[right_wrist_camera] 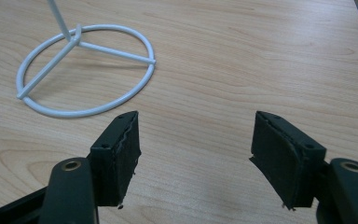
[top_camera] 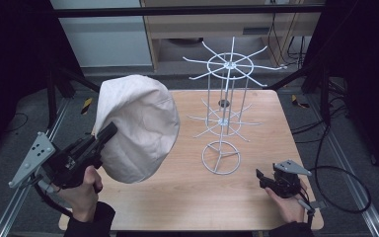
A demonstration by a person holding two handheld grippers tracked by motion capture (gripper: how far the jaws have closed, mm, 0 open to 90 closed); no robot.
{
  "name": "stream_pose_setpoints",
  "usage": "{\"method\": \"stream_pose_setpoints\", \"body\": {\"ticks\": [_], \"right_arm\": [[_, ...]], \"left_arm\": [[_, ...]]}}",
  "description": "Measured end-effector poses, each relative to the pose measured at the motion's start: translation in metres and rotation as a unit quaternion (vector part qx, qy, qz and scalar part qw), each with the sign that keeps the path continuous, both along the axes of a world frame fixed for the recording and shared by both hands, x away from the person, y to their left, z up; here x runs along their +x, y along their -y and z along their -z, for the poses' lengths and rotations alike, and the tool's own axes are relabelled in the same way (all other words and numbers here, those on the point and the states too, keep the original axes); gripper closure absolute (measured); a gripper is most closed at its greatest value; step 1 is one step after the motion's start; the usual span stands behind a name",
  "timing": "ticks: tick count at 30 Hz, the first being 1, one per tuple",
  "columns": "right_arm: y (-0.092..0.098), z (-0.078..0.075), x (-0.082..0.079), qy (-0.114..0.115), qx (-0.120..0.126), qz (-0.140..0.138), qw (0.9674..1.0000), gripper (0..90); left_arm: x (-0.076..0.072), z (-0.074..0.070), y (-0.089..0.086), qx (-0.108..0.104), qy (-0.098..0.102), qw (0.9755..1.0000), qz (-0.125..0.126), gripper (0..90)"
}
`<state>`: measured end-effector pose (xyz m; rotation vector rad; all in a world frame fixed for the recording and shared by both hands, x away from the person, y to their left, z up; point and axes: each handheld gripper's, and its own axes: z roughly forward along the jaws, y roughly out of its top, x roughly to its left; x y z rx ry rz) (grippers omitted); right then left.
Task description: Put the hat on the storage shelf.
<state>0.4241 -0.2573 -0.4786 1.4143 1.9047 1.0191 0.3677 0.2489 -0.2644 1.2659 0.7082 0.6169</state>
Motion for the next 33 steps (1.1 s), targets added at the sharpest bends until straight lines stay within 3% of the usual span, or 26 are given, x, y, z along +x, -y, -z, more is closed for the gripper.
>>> {"method": "stream_pose_setpoints", "body": {"ticks": [18,33], "right_arm": [[0.001,0.000,0.001,0.001,0.000,0.001,1.0000,32.4],[0.002,0.001,0.001,0.001,-0.004,0.000,1.0000,32.2]], "left_arm": [[0.000,-0.030,0.012,-0.033,0.044,0.9983,0.020,88.4],[-0.002,-0.062,0.034,-0.037,0.077,0.9957,0.035,88.4]]}}
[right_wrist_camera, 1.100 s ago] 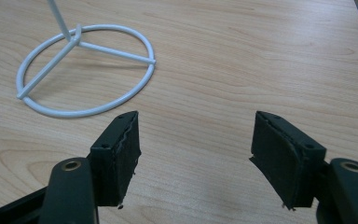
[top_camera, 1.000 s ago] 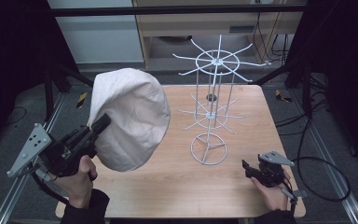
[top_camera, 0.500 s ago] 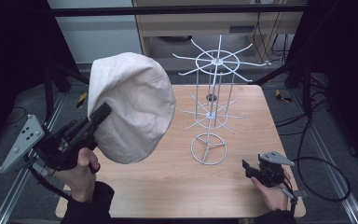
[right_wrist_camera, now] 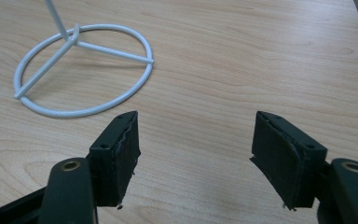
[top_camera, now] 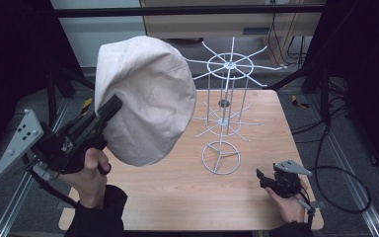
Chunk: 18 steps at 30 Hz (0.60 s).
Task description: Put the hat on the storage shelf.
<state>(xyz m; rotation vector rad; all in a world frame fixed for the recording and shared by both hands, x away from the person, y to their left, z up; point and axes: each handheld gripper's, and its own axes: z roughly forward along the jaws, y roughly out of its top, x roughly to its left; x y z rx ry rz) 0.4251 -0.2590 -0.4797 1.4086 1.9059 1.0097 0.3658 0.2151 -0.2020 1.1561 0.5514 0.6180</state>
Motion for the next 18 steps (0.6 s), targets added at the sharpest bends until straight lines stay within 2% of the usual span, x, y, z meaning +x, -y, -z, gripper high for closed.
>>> {"method": "stream_pose_setpoints", "body": {"ticks": [4,11,18], "right_arm": [[0.000,0.000,0.000,-0.001,0.003,0.000,1.0000,32.2],[0.000,0.000,0.000,-0.002,0.006,0.000,1.0000,32.2],[0.001,0.000,0.000,-0.001,0.004,-0.002,1.0000,32.1]], "left_arm": [[0.003,-0.005,0.010,0.003,0.004,1.0000,0.004,88.4],[0.017,-0.013,0.030,0.008,-0.001,0.9998,0.016,88.4],[0.033,-0.011,0.046,0.021,-0.010,0.9995,0.023,88.4]]}}
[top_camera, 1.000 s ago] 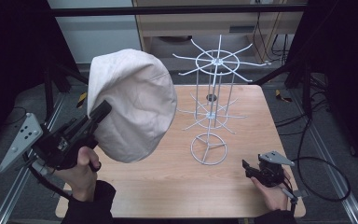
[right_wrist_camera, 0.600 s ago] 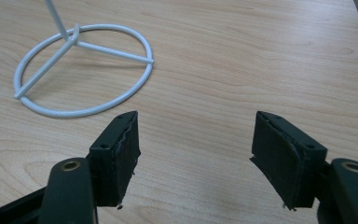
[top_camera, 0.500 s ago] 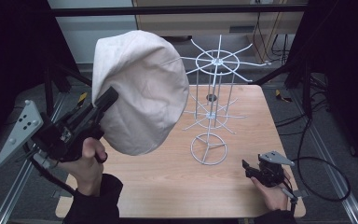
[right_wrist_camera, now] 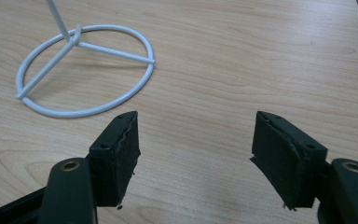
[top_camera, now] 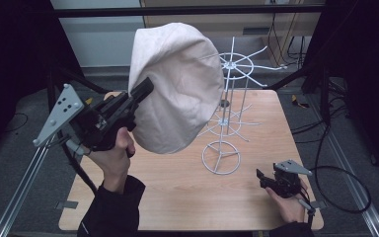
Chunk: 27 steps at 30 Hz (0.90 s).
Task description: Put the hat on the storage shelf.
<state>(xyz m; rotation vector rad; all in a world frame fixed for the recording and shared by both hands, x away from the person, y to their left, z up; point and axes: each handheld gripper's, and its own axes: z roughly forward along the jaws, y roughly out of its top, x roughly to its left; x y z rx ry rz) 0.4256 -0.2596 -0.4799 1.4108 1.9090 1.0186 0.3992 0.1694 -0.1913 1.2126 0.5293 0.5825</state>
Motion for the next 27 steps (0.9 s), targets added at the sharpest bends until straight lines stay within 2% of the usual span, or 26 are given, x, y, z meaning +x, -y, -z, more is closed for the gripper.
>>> {"method": "stream_pose_setpoints", "body": {"ticks": [8,18,27], "right_arm": [[0.000,-0.001,0.000,-0.001,0.005,0.000,1.0000,32.1],[-0.001,0.000,0.000,0.001,0.001,-0.001,1.0000,32.1],[-0.001,0.000,0.000,-0.002,0.002,-0.001,1.0000,32.0]], "left_arm": [[0.013,0.013,0.003,0.000,-0.022,0.9997,0.005,88.3],[0.022,0.031,-0.008,0.010,-0.047,0.9988,-0.004,88.0],[0.033,0.051,-0.018,0.008,-0.074,0.9972,0.005,87.7]]}}
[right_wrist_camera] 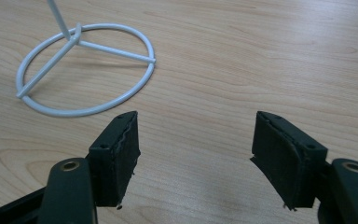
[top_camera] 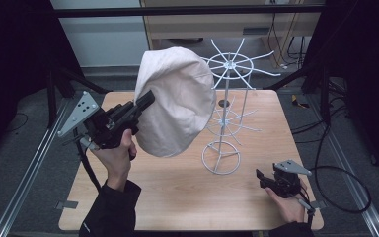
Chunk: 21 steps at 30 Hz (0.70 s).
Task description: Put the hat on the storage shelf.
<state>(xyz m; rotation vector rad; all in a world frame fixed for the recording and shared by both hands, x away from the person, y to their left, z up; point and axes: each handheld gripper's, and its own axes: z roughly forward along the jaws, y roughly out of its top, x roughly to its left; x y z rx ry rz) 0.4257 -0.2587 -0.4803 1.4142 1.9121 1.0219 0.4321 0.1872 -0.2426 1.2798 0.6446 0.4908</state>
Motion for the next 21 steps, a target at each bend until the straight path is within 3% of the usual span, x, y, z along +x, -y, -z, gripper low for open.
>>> {"method": "stream_pose_setpoints", "body": {"ticks": [21], "right_arm": [[0.000,0.000,0.000,-0.001,0.000,0.000,1.0000,31.9]], "left_arm": [[0.010,0.043,0.004,0.047,-0.037,0.9982,0.002,85.8]]}}
